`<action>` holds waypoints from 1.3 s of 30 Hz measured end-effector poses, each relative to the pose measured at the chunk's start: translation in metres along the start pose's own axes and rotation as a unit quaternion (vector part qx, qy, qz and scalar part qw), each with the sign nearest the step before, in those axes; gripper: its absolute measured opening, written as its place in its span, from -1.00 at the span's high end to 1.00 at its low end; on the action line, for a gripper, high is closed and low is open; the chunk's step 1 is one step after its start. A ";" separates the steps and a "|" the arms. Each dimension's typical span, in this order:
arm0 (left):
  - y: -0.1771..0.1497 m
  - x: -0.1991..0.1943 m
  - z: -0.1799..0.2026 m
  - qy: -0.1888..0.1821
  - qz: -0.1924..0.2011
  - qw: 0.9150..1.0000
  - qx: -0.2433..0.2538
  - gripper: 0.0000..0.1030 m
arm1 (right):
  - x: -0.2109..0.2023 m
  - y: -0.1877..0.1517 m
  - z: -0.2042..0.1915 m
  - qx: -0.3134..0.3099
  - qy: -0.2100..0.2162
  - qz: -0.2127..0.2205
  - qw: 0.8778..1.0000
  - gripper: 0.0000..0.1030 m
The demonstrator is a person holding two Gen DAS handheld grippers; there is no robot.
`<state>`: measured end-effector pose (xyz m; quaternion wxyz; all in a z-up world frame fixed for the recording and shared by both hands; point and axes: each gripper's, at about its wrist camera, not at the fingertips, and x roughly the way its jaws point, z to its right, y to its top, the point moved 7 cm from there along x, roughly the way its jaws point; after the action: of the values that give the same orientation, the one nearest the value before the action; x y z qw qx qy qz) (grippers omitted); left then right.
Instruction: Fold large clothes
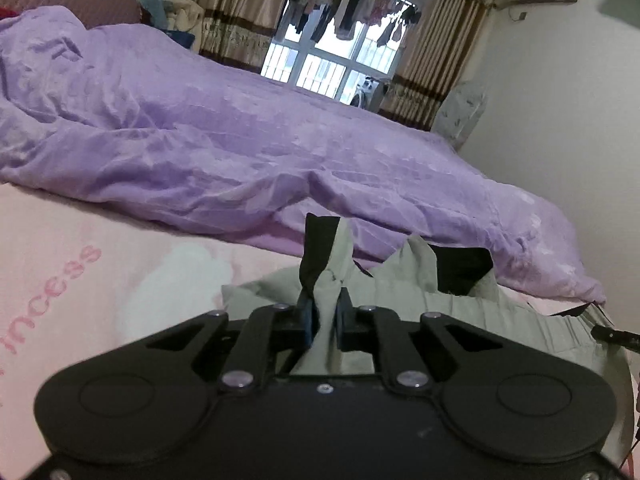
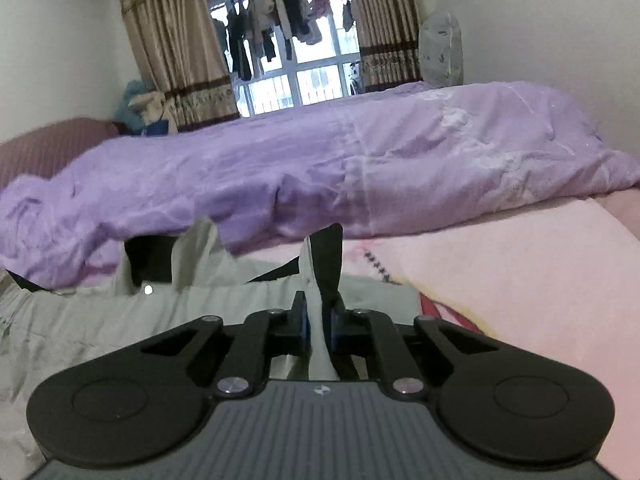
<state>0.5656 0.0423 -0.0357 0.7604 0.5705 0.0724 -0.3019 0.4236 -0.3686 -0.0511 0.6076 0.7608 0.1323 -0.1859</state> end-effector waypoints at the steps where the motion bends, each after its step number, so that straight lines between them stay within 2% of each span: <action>1: 0.000 0.010 -0.002 0.007 -0.011 1.000 -0.004 0.77 | 0.008 0.002 0.004 0.011 0.000 -0.008 1.000 0.80; 4: -0.012 0.047 -0.014 0.035 -0.058 0.998 -0.013 0.75 | 0.040 -0.009 0.012 0.028 -0.008 -0.053 0.998 0.80; 8: -0.035 0.072 -0.033 0.058 -0.090 0.994 -0.026 0.67 | 0.069 -0.031 0.023 0.041 -0.016 -0.090 0.995 0.79; 12: -0.046 0.076 -0.042 0.046 -0.096 0.994 -0.039 0.59 | 0.065 -0.037 0.027 0.049 -0.004 -0.084 0.995 0.71; 14: -0.041 0.071 -0.041 0.053 -0.104 0.993 -0.031 0.50 | 0.061 -0.036 0.028 0.037 -0.010 -0.084 0.996 0.38; 15: -0.035 0.064 -0.041 0.065 -0.101 0.992 -0.031 0.34 | 0.056 -0.033 0.029 0.036 -0.019 -0.080 0.996 0.29; 16: -0.029 0.055 -0.041 0.088 -0.093 0.991 -0.029 0.24 | 0.047 -0.029 0.028 0.037 -0.028 -0.072 0.996 0.18; 17: -0.024 0.046 -0.037 0.117 -0.084 0.989 -0.015 0.09 | 0.037 -0.024 0.026 0.040 -0.037 -0.056 0.997 0.16; 18: -0.019 0.031 -0.029 0.135 -0.069 0.988 0.014 0.10 | 0.023 -0.019 0.021 0.039 -0.046 -0.033 0.998 0.16; 19: -0.017 0.016 -0.017 0.129 -0.050 0.990 0.039 0.10 | 0.010 -0.015 0.011 0.030 -0.036 -0.016 0.999 0.16; 21: -0.023 -0.007 0.010 0.083 -0.039 0.994 0.055 0.05 | -0.016 -0.014 -0.018 0.018 0.020 0.002 1.000 0.16; 22: -0.032 -0.016 0.028 0.056 -0.043 0.996 0.063 0.05 | -0.026 -0.017 -0.034 0.014 0.041 0.006 0.999 0.20; 24: -0.053 -0.024 0.060 0.033 -0.053 0.994 0.088 0.05 | -0.042 -0.029 -0.072 -0.011 0.066 0.008 0.998 0.39; 26: -0.079 -0.028 0.093 0.011 -0.058 0.991 0.117 0.04 | -0.050 -0.048 -0.112 -0.042 0.083 0.001 0.996 0.71; 30: -0.118 -0.022 0.124 -0.002 -0.077 0.989 0.129 0.04 | -0.049 -0.087 -0.162 -0.071 0.100 -0.024 0.992 0.76; 35: -0.148 0.003 0.115 0.007 -0.123 0.986 0.108 0.02 | -0.030 -0.128 -0.177 -0.103 0.086 -0.059 0.989 0.78; 39: -0.153 0.008 0.110 0.008 -0.110 0.986 0.127 -0.05 | -0.019 -0.137 -0.164 -0.078 0.074 -0.060 0.992 0.96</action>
<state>0.4638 -0.0862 -0.1284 0.6434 0.6534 0.1022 -0.3856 0.3675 -0.1773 -0.1311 0.6418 0.7131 0.2361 -0.1543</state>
